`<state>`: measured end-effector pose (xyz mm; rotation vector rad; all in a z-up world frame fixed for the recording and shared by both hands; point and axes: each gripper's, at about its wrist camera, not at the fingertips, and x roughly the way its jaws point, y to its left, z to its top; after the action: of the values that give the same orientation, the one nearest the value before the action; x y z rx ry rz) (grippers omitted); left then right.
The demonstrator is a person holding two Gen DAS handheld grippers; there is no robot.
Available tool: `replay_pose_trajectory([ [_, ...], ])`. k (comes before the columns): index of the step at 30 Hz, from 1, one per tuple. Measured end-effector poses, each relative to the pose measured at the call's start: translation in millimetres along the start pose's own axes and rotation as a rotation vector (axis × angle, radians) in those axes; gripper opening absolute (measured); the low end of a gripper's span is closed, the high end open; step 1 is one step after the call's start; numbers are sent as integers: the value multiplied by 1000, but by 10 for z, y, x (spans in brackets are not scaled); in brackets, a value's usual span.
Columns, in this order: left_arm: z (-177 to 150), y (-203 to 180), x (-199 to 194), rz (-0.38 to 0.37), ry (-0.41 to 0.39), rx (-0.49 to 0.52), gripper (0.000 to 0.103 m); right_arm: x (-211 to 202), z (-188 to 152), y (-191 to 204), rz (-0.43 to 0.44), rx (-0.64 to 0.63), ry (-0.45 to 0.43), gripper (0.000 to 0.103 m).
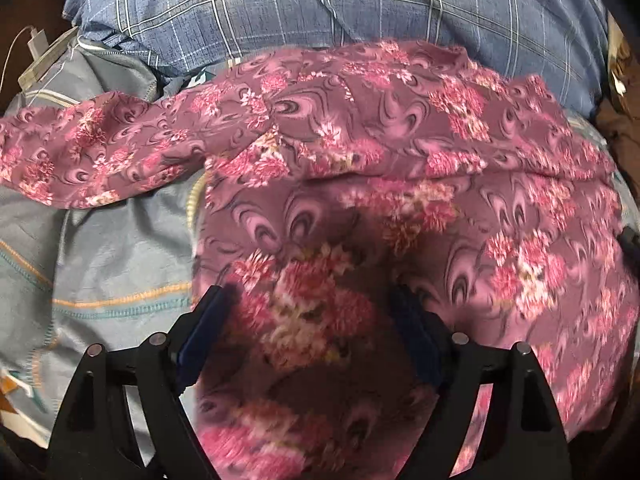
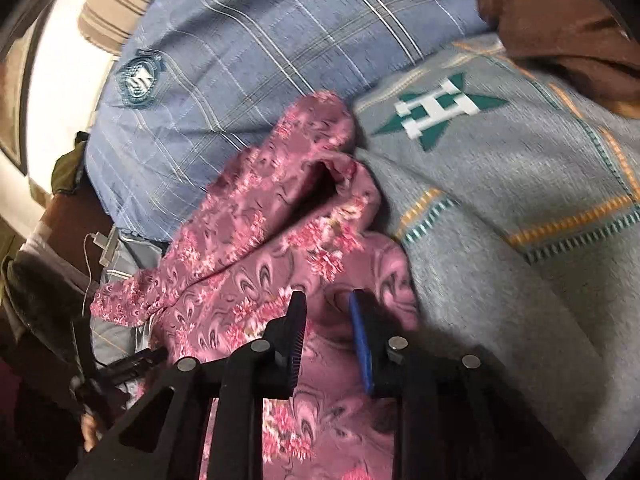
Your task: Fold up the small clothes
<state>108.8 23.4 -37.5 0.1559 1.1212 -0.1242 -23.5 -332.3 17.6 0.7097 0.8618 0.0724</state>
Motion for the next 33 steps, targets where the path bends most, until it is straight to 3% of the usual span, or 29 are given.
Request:
replay_pose_trajectory([
  [2,-13,121,-113,-30,-10,-24,84,-88,-18,133,-24,-51,-7,33],
  [6,-35,538,-285,-22,-47,-77,84,-197,-118,349,-37,-142,-21,42],
  [9,-15,963,-356,-10,-50,-158,84,-88,-163,528,-23,-161,5,43],
  [14,105,1979,-483,30,-71,-388,84,201,-230,995,0,-259,64,44],
  [18,297,2725,-704,96,-122,-517,84,494,-276,1315,-6,-350,111,48],
  [22,489,3473,-736,36,-111,-692,84,733,-335,1439,6,-349,148,48],
  [25,589,3695,-528,-31,-59,-756,84,853,-372,1479,26,-333,173,48],
  [33,928,3651,-308,-102,-105,-771,86,927,-409,1700,72,-358,203,48],
])
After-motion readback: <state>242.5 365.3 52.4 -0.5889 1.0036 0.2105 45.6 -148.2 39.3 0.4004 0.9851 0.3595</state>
